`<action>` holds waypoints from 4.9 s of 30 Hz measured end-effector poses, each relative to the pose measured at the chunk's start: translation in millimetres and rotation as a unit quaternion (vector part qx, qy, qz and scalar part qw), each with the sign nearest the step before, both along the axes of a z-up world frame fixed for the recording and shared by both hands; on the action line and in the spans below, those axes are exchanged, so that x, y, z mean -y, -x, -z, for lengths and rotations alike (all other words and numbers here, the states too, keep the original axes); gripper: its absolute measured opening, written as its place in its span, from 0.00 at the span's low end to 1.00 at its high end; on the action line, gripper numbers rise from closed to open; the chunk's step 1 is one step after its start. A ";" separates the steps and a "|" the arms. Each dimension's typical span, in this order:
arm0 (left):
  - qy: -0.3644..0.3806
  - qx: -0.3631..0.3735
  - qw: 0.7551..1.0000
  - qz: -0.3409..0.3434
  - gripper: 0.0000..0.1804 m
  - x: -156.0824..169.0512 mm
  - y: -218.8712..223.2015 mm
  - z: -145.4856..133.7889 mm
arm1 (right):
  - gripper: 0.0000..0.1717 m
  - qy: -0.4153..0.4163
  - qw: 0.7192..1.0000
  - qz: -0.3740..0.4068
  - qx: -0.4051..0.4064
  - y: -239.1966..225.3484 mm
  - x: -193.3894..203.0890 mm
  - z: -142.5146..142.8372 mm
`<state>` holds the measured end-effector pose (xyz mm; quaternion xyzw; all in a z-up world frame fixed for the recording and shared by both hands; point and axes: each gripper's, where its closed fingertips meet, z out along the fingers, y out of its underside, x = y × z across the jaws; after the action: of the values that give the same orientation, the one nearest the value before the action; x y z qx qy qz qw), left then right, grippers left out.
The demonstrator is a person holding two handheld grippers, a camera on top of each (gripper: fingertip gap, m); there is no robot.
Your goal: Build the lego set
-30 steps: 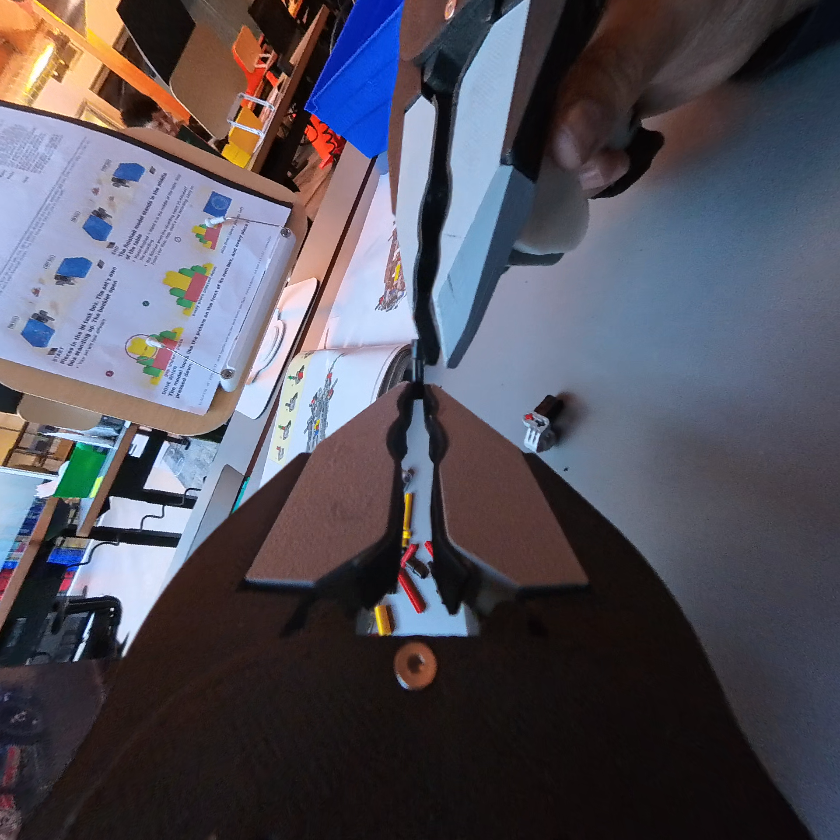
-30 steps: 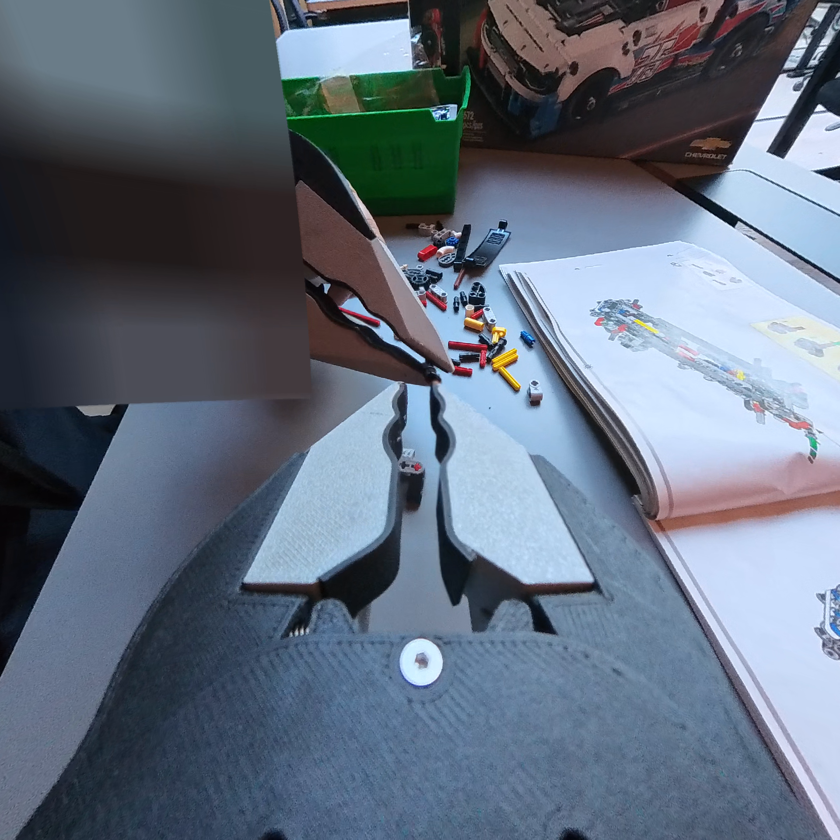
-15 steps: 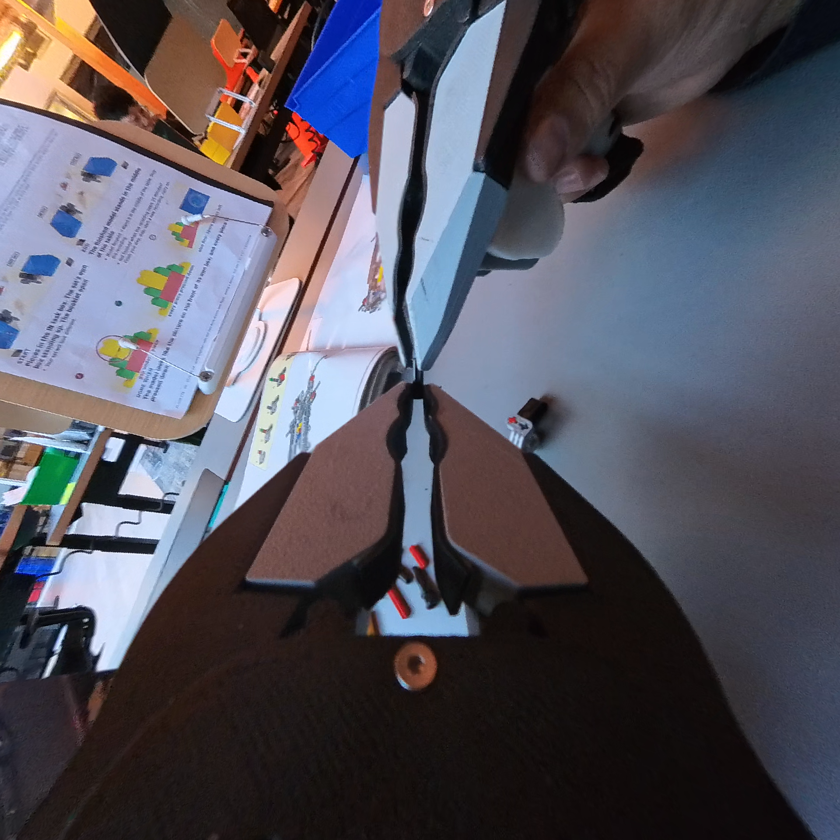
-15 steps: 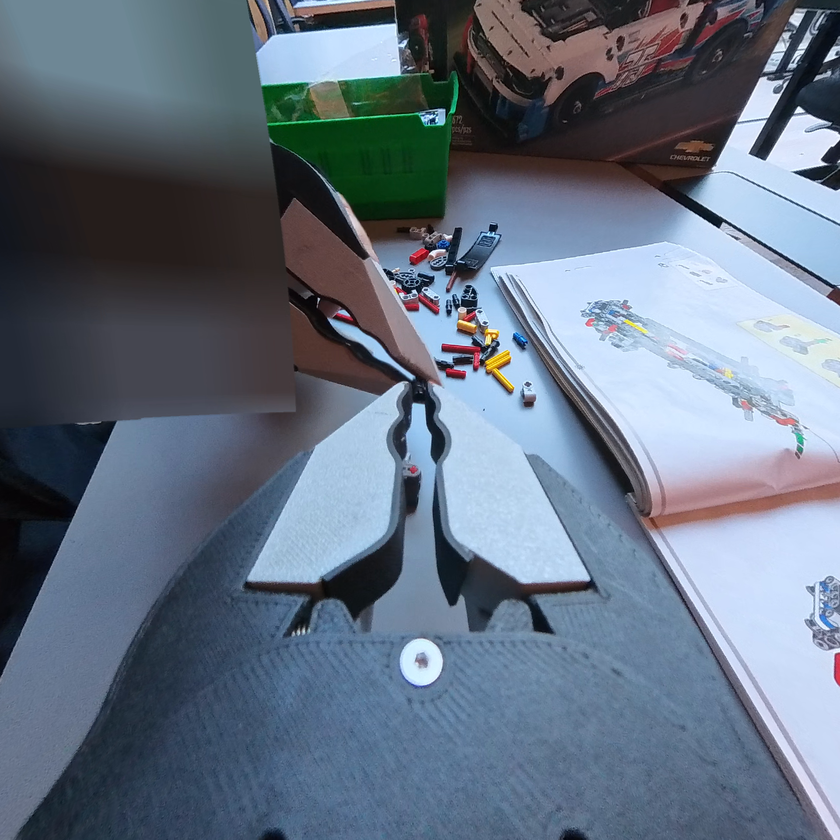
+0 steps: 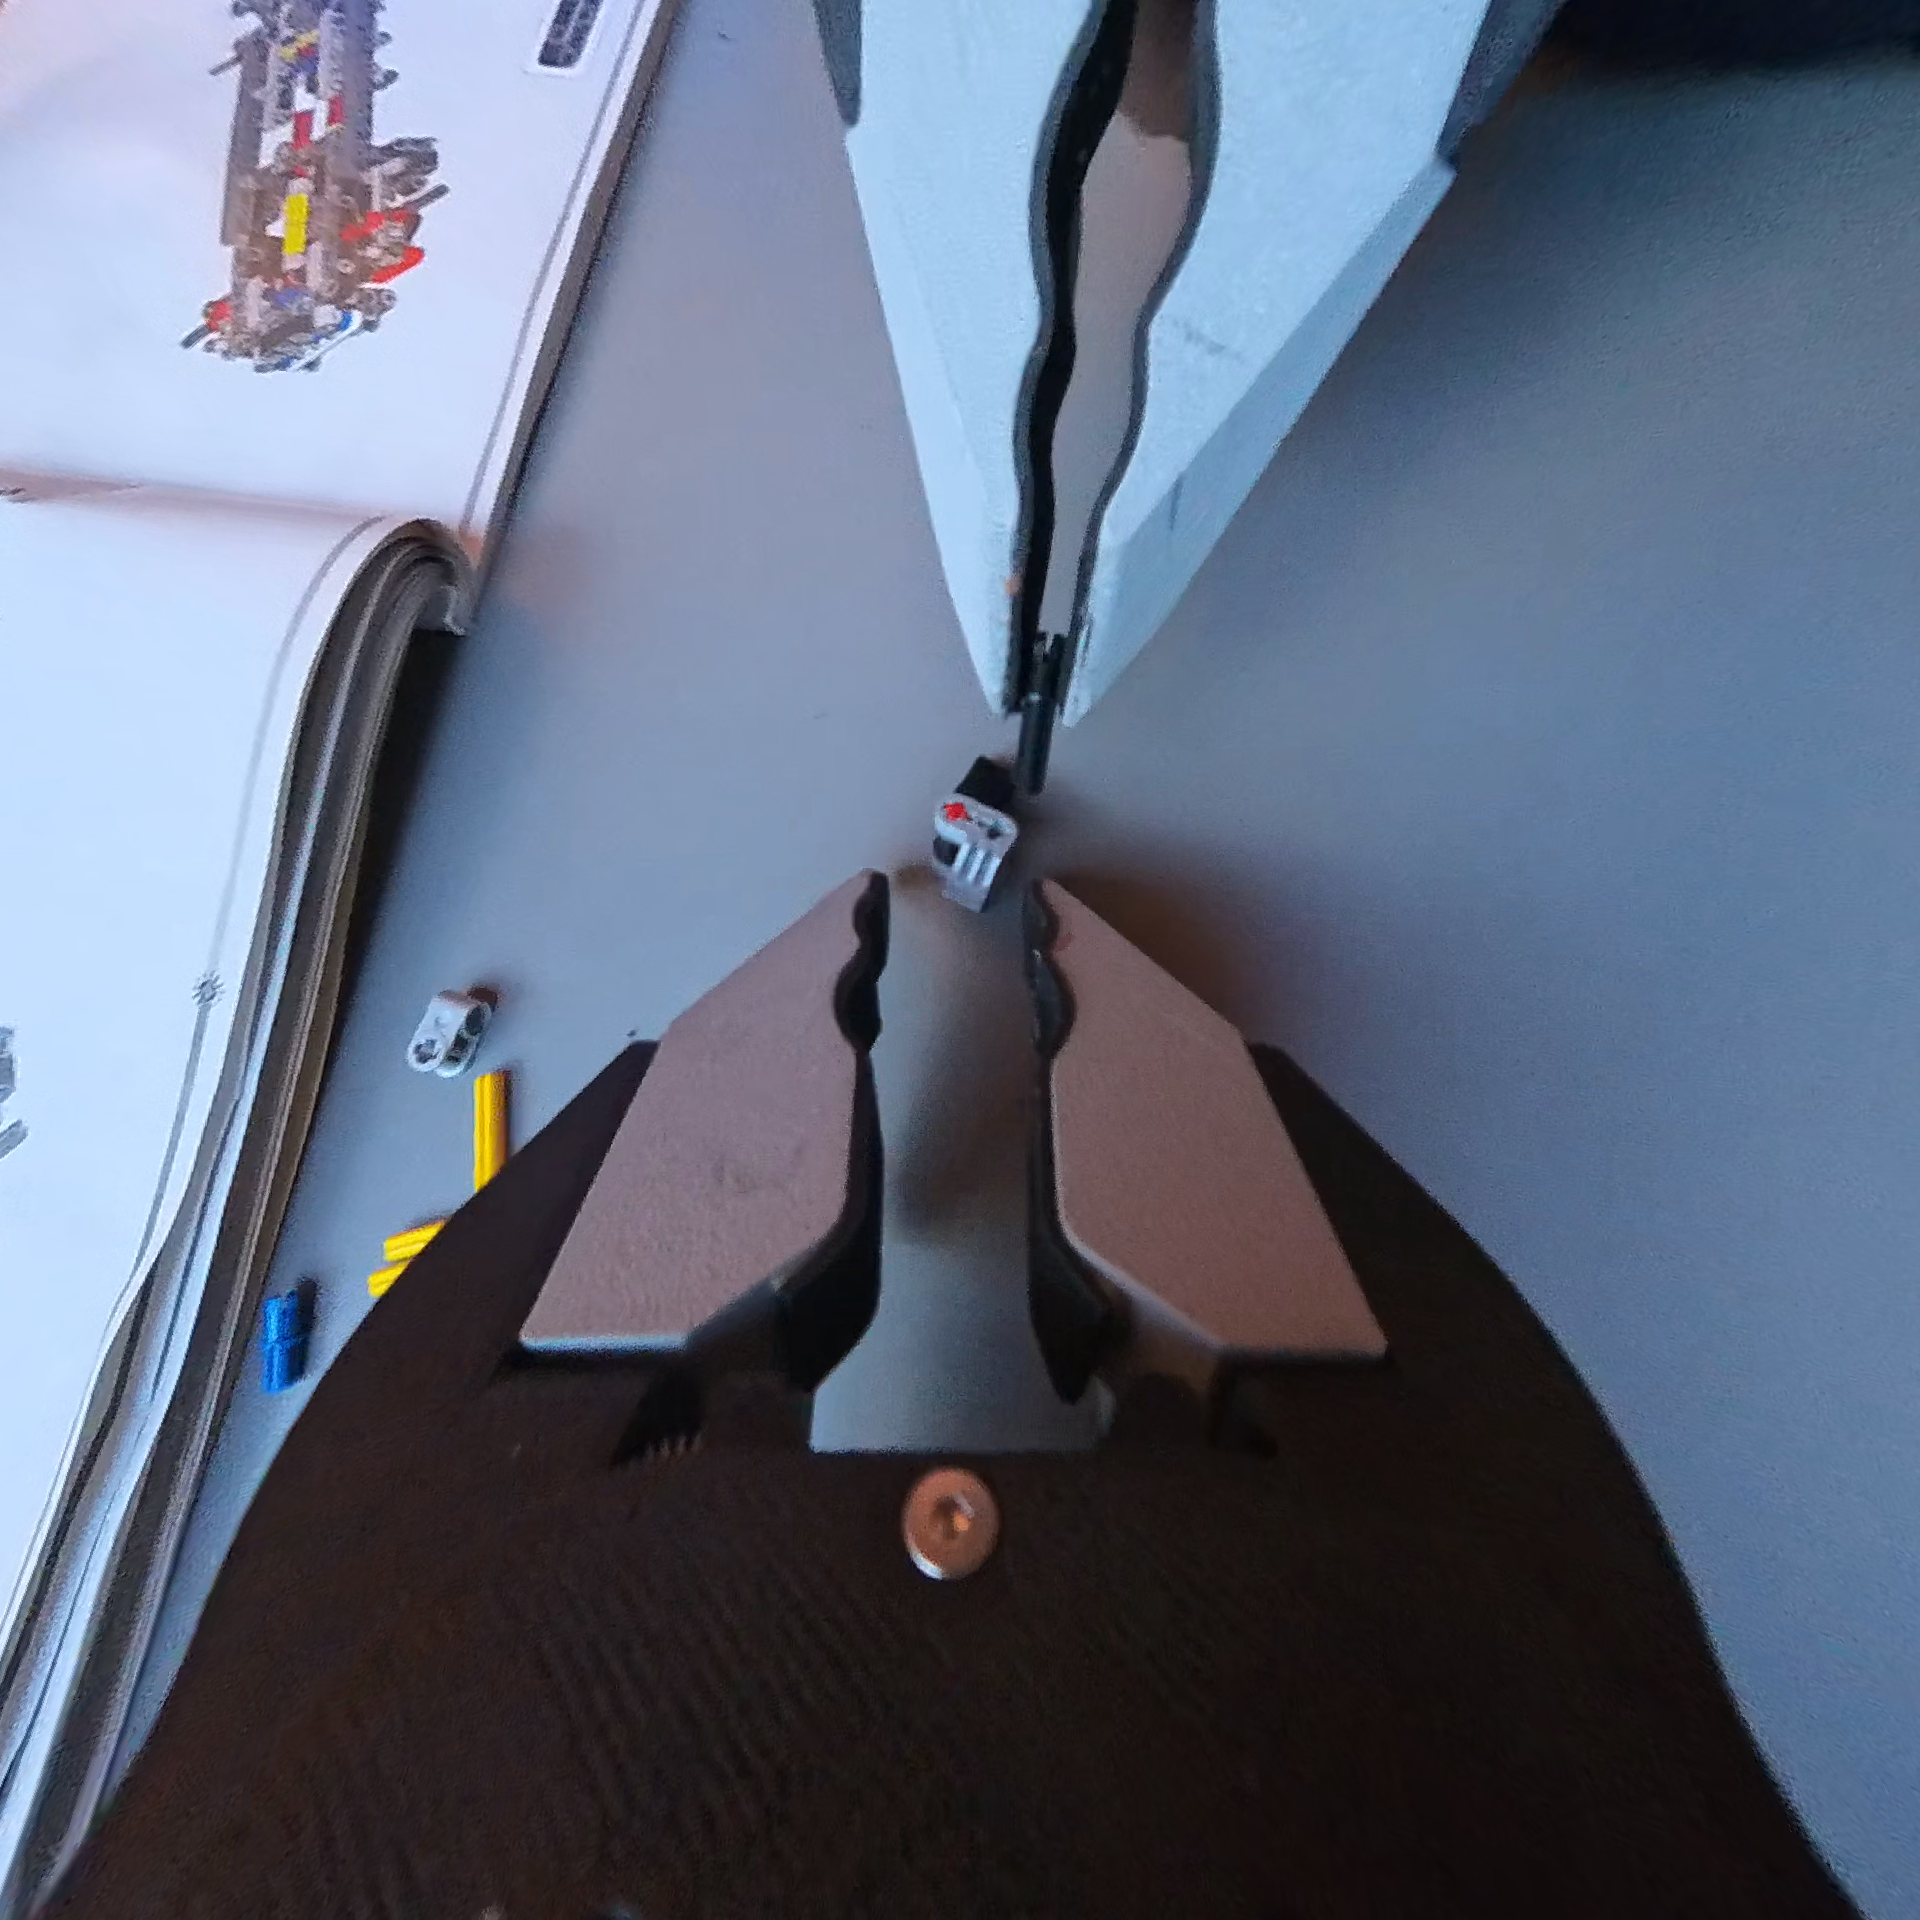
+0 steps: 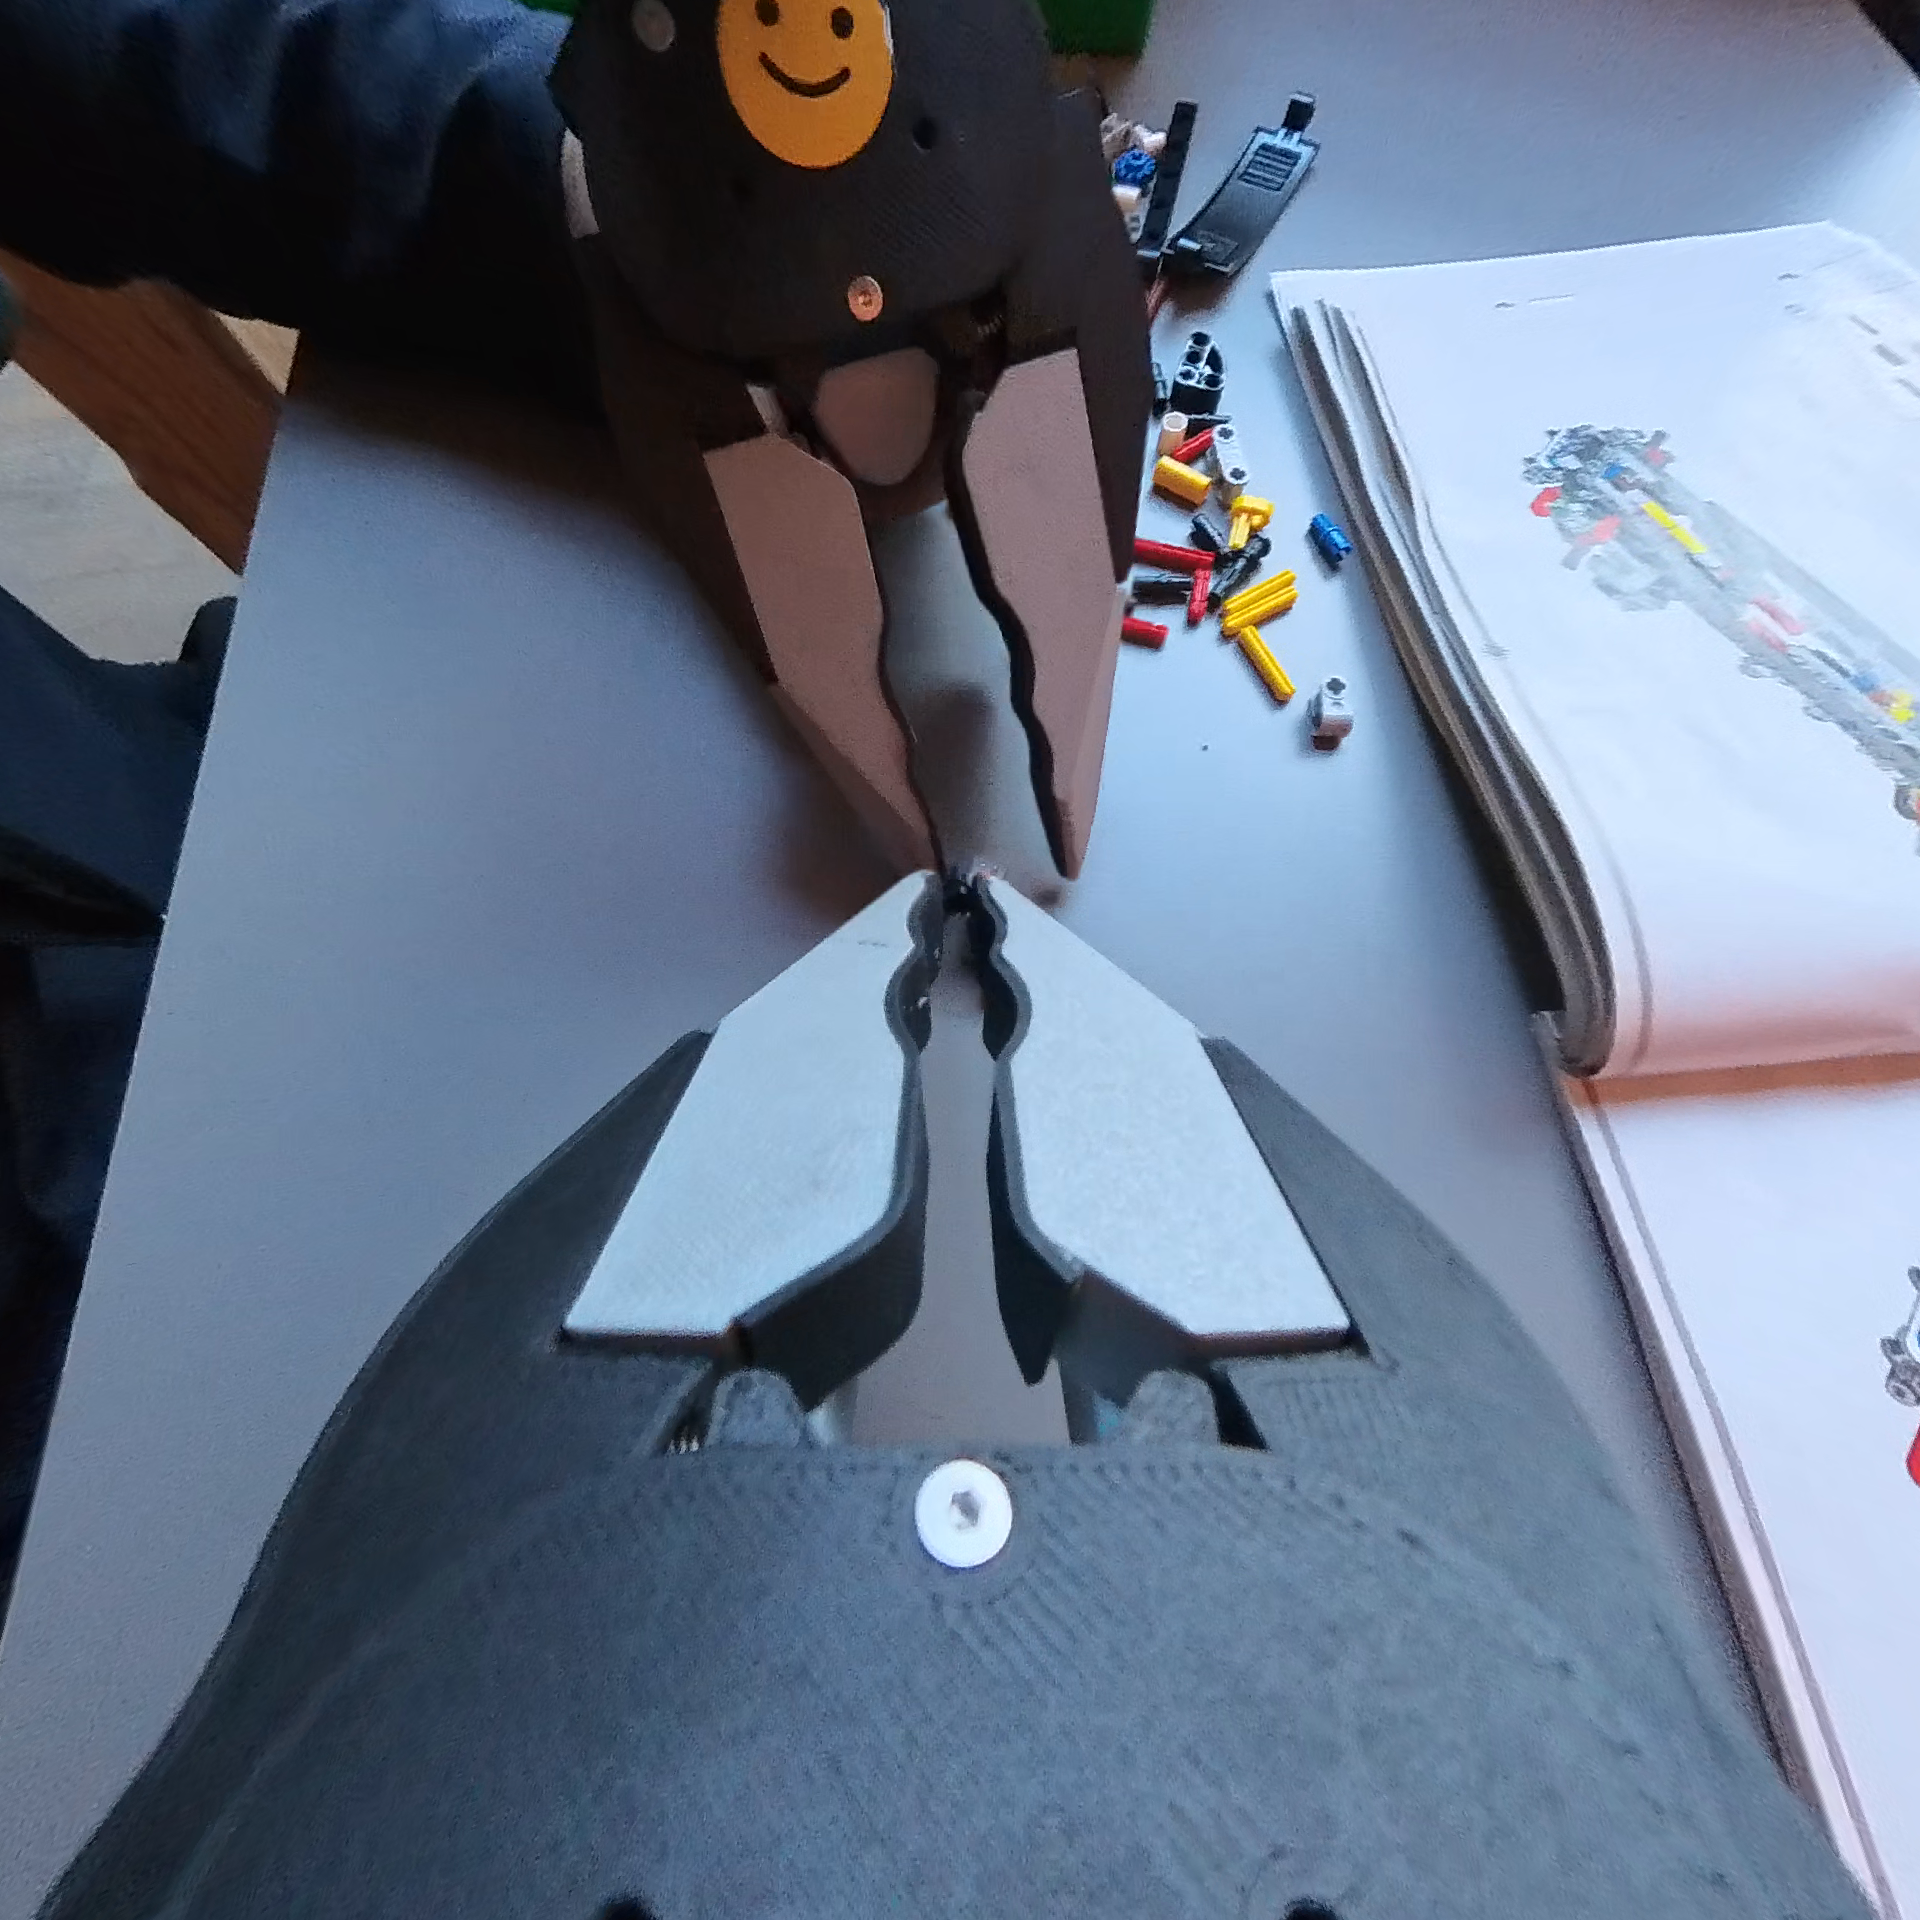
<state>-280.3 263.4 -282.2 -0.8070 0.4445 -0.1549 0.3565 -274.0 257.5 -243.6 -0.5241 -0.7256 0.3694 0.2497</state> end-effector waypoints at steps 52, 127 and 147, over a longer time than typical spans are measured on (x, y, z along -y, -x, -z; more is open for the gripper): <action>0.020 0.045 0.998 0.035 0.04 21.5 -12.8 -8.2 | 0.01 -0.067 0.996 -0.056 0.015 -9.8 13.6 10.9; 0.063 0.048 0.997 -0.006 0.03 16.3 -12.4 0.6 | 0.01 -0.101 0.973 -0.063 0.198 -4.2 9.8 21.8; 0.088 0.105 0.990 -0.009 0.04 14.9 -13.7 -9.3 | 0.01 -0.058 0.982 -0.058 0.169 -0.2 8.5 16.1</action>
<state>-266.6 248.5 -273.0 -0.8187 0.3817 -0.2743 0.3299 -273.8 249.0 -259.7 -0.5210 -0.8064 0.2469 0.1318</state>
